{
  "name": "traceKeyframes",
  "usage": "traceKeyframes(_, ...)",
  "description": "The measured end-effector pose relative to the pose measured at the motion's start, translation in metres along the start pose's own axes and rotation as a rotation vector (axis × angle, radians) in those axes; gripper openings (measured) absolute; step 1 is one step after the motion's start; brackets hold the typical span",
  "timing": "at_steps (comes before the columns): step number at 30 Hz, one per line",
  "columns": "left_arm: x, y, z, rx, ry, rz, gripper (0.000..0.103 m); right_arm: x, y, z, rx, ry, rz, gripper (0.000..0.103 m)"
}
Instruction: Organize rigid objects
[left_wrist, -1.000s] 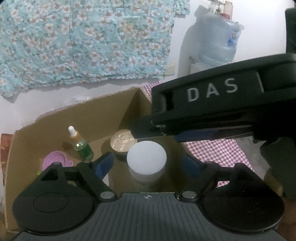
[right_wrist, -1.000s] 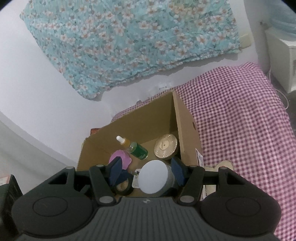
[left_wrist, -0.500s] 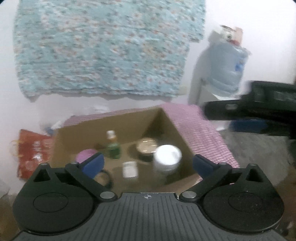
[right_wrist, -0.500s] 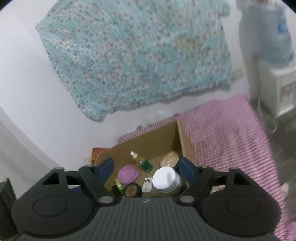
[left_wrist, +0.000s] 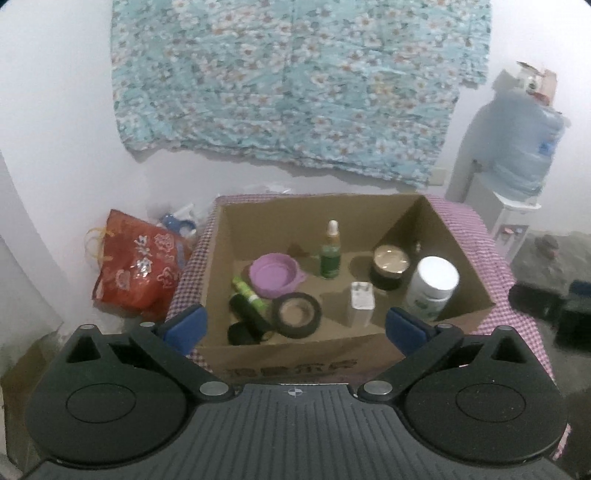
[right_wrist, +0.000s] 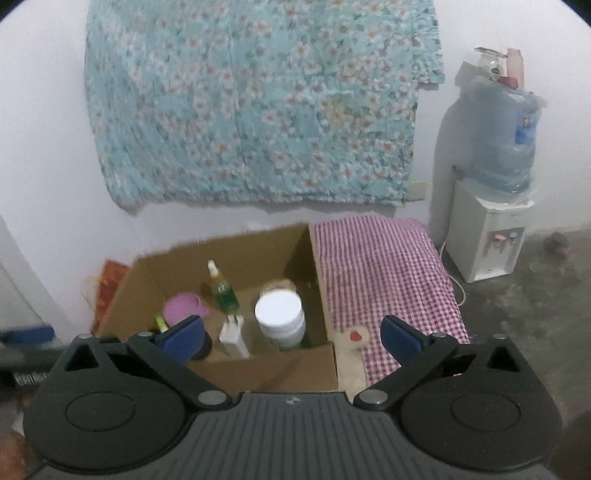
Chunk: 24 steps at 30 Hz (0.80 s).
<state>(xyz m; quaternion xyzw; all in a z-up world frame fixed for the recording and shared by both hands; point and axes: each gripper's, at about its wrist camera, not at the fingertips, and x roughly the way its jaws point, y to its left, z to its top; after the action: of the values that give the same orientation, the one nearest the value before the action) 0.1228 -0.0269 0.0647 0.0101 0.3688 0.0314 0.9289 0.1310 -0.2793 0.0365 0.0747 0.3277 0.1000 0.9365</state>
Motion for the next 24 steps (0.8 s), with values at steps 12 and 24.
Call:
traceKeyframes(12,0.014,0.015,-0.002,-0.024,0.041,0.036,0.103,0.029,0.037,-0.002,-0.067,0.062,-0.011,0.103)
traceKeyframes(24,0.017,0.014,-0.004,-0.022,0.043,0.057,0.102,0.039,0.040,0.000,-0.076,0.083,-0.017,0.103)
